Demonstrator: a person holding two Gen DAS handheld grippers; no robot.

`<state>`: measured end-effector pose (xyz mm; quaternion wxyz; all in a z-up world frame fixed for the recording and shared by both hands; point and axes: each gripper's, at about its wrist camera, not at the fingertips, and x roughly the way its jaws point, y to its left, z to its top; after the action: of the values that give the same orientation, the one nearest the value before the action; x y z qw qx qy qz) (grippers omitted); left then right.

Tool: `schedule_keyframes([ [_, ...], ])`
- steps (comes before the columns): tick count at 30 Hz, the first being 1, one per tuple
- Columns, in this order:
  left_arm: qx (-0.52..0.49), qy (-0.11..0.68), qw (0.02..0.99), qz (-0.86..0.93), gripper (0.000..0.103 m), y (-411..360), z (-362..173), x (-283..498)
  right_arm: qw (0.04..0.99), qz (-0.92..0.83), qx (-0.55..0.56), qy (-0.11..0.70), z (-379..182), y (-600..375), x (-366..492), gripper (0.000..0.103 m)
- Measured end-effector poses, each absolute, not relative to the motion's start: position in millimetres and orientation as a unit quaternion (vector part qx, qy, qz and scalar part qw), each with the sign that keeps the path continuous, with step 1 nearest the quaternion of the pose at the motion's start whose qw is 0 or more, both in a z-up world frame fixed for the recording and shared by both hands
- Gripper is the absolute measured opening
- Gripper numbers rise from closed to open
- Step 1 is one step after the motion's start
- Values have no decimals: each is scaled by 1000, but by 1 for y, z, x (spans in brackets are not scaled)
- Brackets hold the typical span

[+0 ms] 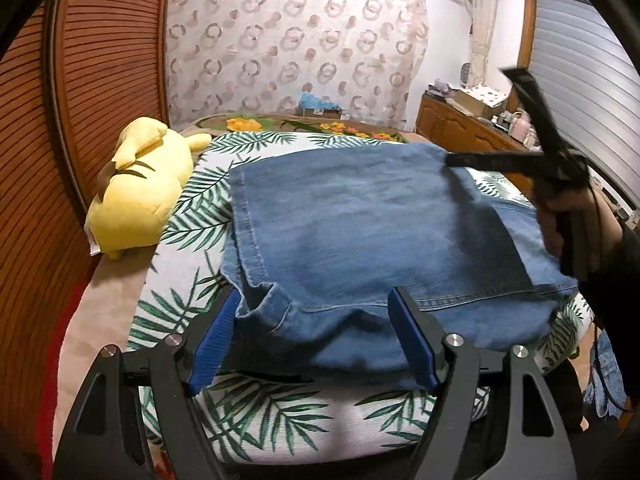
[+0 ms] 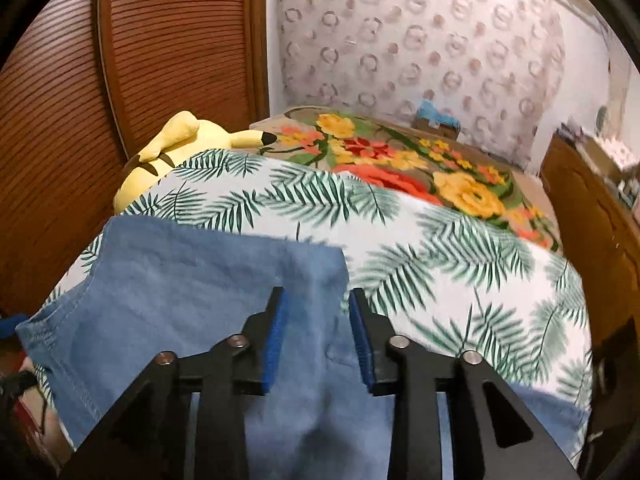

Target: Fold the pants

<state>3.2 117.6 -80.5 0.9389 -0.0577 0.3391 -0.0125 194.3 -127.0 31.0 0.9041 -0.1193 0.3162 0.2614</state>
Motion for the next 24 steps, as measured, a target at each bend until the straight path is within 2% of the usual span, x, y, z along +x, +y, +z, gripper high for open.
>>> schedule_keyframes([
  [2, -60, 339, 939, -8, 76, 120, -81, 2, 904, 263, -118, 315, 24, -135, 184, 38],
  [10, -50, 330, 943, 4, 77, 119, -68, -2, 891, 296, -116, 323, 9, -154, 122, 38],
  [16, -35, 314, 949, -7, 76, 104, -52, -5, 885, 275, -110, 358, -18, -168, 125, 38],
  [24, -21, 310, 950, -32, 77, 80, -46, 3, 893, 269, -79, 352, -11, -198, 106, 38],
])
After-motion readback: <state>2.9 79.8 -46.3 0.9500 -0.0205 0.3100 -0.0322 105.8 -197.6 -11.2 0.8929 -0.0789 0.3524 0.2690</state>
